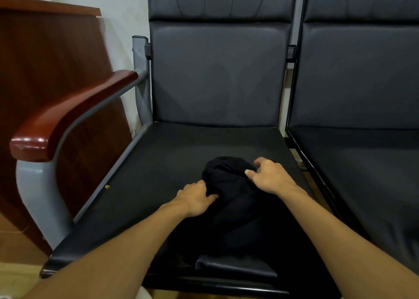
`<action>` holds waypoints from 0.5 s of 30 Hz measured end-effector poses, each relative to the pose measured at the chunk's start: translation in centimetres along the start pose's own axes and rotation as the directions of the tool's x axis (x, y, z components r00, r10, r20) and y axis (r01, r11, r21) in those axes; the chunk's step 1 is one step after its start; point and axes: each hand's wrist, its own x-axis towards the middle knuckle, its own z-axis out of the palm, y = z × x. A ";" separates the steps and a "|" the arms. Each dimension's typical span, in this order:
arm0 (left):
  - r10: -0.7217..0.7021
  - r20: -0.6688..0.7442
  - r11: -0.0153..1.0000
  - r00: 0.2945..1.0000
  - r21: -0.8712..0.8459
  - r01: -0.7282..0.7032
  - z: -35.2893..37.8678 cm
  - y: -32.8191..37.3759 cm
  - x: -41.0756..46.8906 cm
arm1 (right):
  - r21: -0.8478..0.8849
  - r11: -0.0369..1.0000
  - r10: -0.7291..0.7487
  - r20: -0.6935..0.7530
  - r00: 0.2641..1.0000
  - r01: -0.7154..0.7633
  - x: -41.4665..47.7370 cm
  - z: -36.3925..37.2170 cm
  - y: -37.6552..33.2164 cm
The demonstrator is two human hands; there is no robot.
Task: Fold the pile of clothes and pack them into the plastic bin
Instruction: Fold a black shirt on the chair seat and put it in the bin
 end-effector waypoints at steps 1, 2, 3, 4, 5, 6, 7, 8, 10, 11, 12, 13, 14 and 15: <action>-0.018 0.031 1.000 0.999 -0.009 0.018 -0.2 0.1 0.0 | 0.014 0.999 -0.037 0.027 0.999 0.037 0.6 0.4 -0.3; -0.025 0.049 1.000 0.998 -0.014 0.025 -0.4 0.1 0.1 | 0.026 0.997 -0.074 0.057 0.996 0.073 1.0 0.8 -0.6; -0.031 0.062 0.999 0.998 -0.016 0.032 -0.6 0.0 0.2 | 0.021 0.994 -0.106 0.092 0.990 0.105 1.3 1.3 -0.8; -0.033 0.061 0.999 0.998 -0.006 0.033 -0.9 -0.3 0.2 | -0.003 0.991 -0.130 0.128 0.983 0.132 1.6 1.7 -0.8; -0.034 0.056 0.999 0.998 0.021 0.033 -1.2 -0.8 0.3 | -0.041 0.986 -0.150 0.156 0.976 0.159 1.8 2.1 -0.6; -0.036 0.046 0.998 0.998 0.054 0.034 -1.5 -1.2 0.2 | -0.080 0.981 -0.159 0.170 0.973 0.174 1.9 2.4 -0.2; -0.048 0.033 0.995 0.998 0.085 0.045 -1.7 -1.8 0.2 | -0.103 0.978 -0.160 0.166 0.973 0.179 2.0 2.5 0.1; -0.063 0.013 0.993 0.998 0.103 0.061 -2.0 -2.2 0.0 | -0.104 0.980 -0.151 0.152 0.977 0.168 2.1 2.7 0.5; -0.106 -0.017 0.991 0.994 0.079 0.107 -2.7 -3.3 -0.3 | -0.086 0.987 -0.126 0.115 0.985 0.136 2.1 3.1 1.0; -0.131 -0.042 0.990 0.991 0.048 0.133 -3.1 -3.9 -0.5 | -0.086 0.988 -0.119 0.091 0.989 0.127 2.0 3.1 1.1; -0.156 -0.089 0.988 0.984 0.008 0.157 -3.5 -4.5 -0.8 | -0.092 0.989 -0.115 0.052 0.992 0.119 1.8 2.9 1.0; -0.184 -0.155 0.983 0.971 -0.042 0.180 -4.0 -5.0 -1.1 | -0.085 0.990 -0.111 -0.018 0.994 0.109 1.7 2.6 0.9; -0.216 -0.239 0.975 0.947 -0.103 0.197 -4.4 -5.4 -1.6 | -0.057 0.993 -0.110 -0.115 0.987 0.104 1.5 2.1 0.6; -0.247 -0.327 0.964 0.912 -0.174 0.199 -4.7 -5.8 -2.1 | -0.012 0.992 -0.123 -0.231 0.965 0.124 1.3 1.4 0.5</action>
